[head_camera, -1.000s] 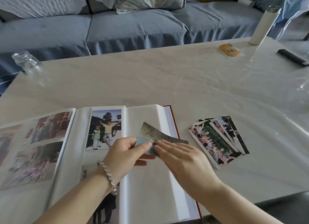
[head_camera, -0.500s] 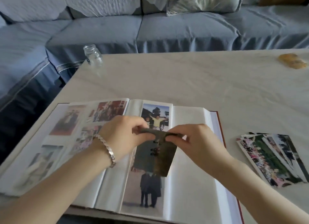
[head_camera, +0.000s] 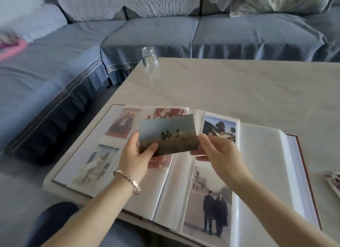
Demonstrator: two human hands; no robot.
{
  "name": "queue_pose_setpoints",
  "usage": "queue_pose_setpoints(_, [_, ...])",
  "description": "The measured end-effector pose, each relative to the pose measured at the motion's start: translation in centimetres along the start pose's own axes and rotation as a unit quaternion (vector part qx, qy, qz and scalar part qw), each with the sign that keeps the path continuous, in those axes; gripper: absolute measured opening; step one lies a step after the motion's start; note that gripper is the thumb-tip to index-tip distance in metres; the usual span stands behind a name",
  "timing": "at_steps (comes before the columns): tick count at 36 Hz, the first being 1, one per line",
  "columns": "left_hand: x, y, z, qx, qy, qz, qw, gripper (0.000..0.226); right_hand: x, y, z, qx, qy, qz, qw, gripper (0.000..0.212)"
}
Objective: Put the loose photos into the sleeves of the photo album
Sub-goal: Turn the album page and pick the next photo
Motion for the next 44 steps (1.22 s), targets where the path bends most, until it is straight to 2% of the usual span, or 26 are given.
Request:
queue_pose_setpoints(3, [0.9,-3.6,0.0,0.085,0.041,-0.037,0.995,0.059,0.9,1.0,0.6,-0.179,-0.074,-0.002,0.981,0.023])
queue_pose_setpoints(5, [1.4,-6.0,0.4,0.128,0.047,-0.063,0.989,0.069,1.9,2.5,0.8,-0.280,-0.120,0.043,0.951,0.036])
queue_pose_setpoints(10, [2.5,-10.9,2.5,0.164,0.027,-0.085,0.982,0.071,5.0,6.2,0.1,-0.445,-0.134,0.135,0.875,0.049])
queue_pose_setpoints(13, [2.8,-13.2,3.3,0.164,0.022,-0.101,0.981,0.073,6.9,7.2,-0.9,-0.523,-0.135,0.139,0.830,0.051])
queue_pose_setpoints(16, [2.7,-15.3,3.4,0.171,0.035,-0.131,0.976,0.074,7.7,7.9,-1.7,-0.557,-0.130,0.136,0.809,0.051])
queue_pose_setpoints(22, [2.0,-18.7,3.9,0.255,0.075,-0.171,0.949,0.073,7.5,8.5,-1.7,-0.563,-0.135,0.121,0.806,0.050])
queue_pose_setpoints(32, [1.1,-19.9,4.9,0.253,0.121,-0.184,0.942,0.070,7.6,8.9,-1.5,-0.562,-0.131,0.120,0.808,0.049])
queue_pose_setpoints(39, [1.5,-19.7,5.6,0.281,0.113,-0.104,0.947,0.068,7.8,9.1,-1.5,-0.554,-0.137,0.111,0.813,0.048])
queue_pose_setpoints(44, [1.7,-20.2,6.2,0.301,0.051,-0.016,0.952,0.068,7.9,9.0,-1.7,-0.557,-0.138,0.109,0.812,0.048])
Point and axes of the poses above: each hand's wrist, its own x-axis towards the middle knuckle, its own y-axis out of the palm, z = x × y, the point moved 7 cm from there along x, towards the middle knuckle, and after that the axes turned 6 degrees about -x, right-handed, at the moved point
